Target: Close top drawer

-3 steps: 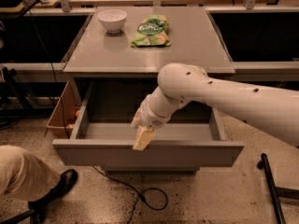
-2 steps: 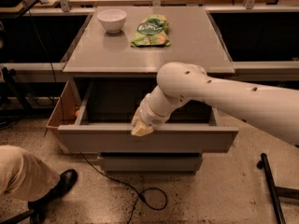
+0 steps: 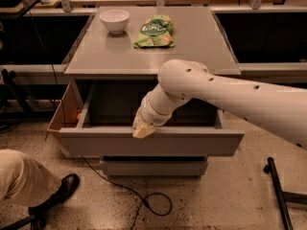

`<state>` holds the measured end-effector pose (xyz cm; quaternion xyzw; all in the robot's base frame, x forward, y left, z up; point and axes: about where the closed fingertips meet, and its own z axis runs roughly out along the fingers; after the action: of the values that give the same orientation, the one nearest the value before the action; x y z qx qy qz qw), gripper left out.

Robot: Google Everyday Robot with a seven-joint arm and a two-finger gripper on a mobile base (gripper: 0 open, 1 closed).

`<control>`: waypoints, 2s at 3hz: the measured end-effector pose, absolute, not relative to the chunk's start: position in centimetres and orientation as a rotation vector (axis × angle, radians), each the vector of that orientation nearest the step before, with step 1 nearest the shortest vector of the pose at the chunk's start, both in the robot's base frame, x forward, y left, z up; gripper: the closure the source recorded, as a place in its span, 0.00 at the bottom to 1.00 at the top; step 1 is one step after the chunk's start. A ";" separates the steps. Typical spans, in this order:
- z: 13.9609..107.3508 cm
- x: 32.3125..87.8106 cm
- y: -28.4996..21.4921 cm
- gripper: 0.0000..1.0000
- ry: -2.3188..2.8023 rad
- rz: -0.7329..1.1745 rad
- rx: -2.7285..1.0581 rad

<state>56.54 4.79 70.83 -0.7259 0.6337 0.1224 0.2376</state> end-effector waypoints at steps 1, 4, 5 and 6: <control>71.4 57.4 5.8 0.53 1.708 0.310 -2.003; 72.0 56.9 5.4 1.00 1.662 0.276 -2.021; 74.6 56.1 2.8 1.00 1.623 0.214 -2.025; 77.6 52.9 -2.3 1.00 1.655 0.156 -2.028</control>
Offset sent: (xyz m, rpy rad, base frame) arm 0.0164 0.0177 0.0100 -0.0047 -0.0515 0.0260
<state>52.93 -2.28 77.63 -0.7474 0.6099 0.0574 0.2571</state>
